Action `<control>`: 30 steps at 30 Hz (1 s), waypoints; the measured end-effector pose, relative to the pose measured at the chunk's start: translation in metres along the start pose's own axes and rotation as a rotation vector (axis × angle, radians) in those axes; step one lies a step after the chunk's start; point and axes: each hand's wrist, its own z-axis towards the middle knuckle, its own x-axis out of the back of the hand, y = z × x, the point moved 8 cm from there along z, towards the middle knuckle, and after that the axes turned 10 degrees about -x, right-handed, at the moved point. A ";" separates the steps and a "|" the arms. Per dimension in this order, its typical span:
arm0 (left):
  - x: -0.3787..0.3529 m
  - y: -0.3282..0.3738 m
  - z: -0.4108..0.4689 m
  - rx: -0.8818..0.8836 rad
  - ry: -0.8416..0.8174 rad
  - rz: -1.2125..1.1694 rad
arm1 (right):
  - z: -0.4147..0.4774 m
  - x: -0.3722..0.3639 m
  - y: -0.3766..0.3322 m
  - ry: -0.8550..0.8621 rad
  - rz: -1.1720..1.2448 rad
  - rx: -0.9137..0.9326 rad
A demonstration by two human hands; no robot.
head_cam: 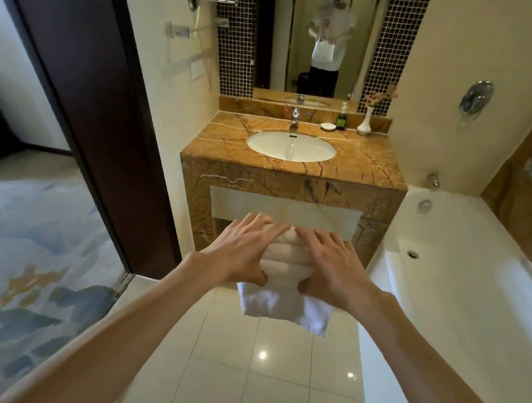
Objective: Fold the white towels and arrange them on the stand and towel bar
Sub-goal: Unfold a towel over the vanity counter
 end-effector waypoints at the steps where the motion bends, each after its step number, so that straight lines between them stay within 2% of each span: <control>1: 0.001 -0.008 0.010 -0.016 0.000 0.001 | 0.010 0.001 0.003 0.008 -0.002 -0.010; 15: 0.005 -0.067 0.150 -0.203 0.025 0.002 | 0.120 0.020 0.065 0.077 -0.039 -0.134; 30: -0.027 -0.112 0.321 -0.223 -0.026 -0.028 | 0.253 0.005 0.181 0.068 -0.090 -0.161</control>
